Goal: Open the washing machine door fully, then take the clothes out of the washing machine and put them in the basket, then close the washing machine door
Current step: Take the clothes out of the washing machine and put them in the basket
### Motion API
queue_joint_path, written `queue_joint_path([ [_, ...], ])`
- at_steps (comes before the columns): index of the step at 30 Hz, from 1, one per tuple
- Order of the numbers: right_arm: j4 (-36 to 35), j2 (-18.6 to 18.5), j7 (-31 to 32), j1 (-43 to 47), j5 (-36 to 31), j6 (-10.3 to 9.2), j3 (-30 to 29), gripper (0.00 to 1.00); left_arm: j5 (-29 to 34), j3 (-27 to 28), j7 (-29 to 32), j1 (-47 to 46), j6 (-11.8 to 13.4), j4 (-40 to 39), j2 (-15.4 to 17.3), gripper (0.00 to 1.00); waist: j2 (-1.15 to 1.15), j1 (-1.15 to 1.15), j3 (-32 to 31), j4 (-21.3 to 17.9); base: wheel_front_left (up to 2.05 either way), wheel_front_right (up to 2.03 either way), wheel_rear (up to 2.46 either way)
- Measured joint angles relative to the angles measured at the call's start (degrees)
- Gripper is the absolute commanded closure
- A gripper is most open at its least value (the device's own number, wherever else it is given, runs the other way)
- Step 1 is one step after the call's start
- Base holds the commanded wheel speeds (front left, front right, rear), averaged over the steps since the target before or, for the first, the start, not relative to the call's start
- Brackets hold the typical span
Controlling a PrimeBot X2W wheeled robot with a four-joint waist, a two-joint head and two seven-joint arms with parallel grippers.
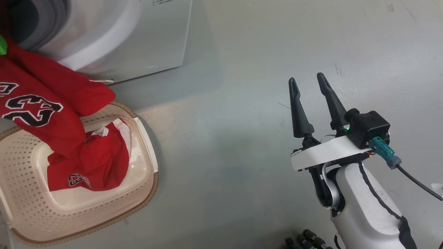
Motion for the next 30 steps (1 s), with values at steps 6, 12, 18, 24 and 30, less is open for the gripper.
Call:
queue_joint_path([
  [6,0.1,0.0,0.0,-0.2,0.0,-0.18,0.2,0.0,0.5,0.4,1.3,-0.5,2.4,2.0,0.6,0.0,0.0,0.0,0.5,0.1,0.0,0.0,0.0],
  [12,0.3,0.0,0.0,-0.4,0.3,-0.42,0.2,0.0,0.6,1.0,2.1,-1.2,2.9,3.1,0.4,0.0,0.0,0.0,0.7,0.2,0.0,0.0,0.0],
  [18,0.5,0.0,0.0,-1.2,0.3,-0.43,0.2,0.0,0.6,0.5,2.0,-2.0,2.9,3.9,-1.3,1.0,0.0,0.0,0.6,0.7,0.0,0.0,0.0],
  [24,1.1,0.0,0.0,-1.2,0.1,-0.85,-0.5,0.0,0.6,-1.0,-0.5,-2.1,2.7,4.9,-3.1,1.0,0.0,0.0,-0.1,1.9,0.0,0.0,0.0],
  [30,1.9,0.0,0.0,-1.2,-0.4,-0.86,-0.9,0.0,0.4,-0.8,-3.5,-1.7,2.0,6.4,-4.3,1.0,0.0,0.0,-1.4,2.6,0.0,0.0,0.0],
])
